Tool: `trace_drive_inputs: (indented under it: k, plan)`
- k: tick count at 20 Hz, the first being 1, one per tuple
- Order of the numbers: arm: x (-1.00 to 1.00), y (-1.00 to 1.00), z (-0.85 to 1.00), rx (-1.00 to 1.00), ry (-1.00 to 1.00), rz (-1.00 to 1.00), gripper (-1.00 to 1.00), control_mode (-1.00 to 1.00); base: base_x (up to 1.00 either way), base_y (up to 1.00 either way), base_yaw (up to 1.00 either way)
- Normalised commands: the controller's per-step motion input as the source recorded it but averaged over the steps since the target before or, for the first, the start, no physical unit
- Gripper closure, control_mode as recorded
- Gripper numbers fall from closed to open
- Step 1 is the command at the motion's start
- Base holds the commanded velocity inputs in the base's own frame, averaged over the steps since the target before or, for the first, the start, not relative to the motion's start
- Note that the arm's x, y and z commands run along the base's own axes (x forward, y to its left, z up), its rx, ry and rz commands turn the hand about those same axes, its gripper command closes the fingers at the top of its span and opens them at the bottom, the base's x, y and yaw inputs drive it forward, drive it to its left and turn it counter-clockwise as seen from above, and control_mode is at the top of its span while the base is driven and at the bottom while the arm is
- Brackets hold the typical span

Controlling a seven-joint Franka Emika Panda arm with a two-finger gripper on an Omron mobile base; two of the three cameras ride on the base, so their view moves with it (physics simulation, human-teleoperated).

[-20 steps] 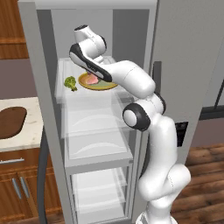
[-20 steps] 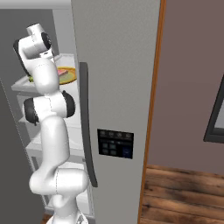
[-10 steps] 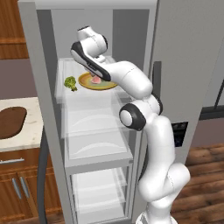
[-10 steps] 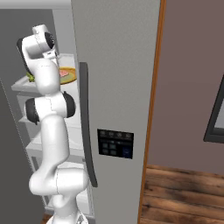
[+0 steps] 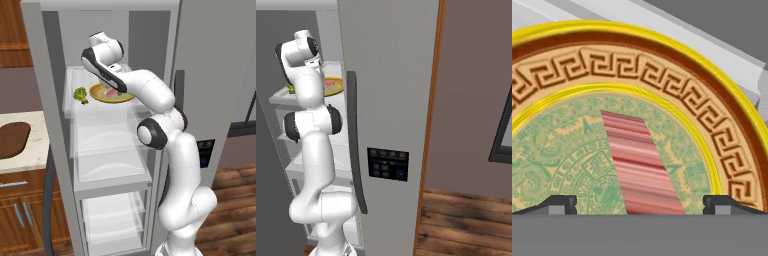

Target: Retrieve the steak from the fridge and place it on the cutting board.

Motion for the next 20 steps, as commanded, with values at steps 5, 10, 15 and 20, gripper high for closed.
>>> trace_drive_inputs:
  k: [5, 10, 15, 20]
  plan:
    - [-0.21, 0.00, -0.15, 0.01, 0.00, 0.00, 1.00, -1.00, 0.00, 0.00, 0.00]
    - [-0.09, 0.00, -0.09, 0.00, 0.00, 0.00, 1.00, -1.00, 0.00, 0.00, 0.00]
    - [0.00, 0.00, 0.00, 0.00, 0.00, 0.00, 1.00, -1.00, 0.00, 0.00, 0.00]
    - [-0.12, 0.00, 0.12, 0.00, -0.14, 0.07, 1.00, -1.00, 0.00, 0.00, 0.00]
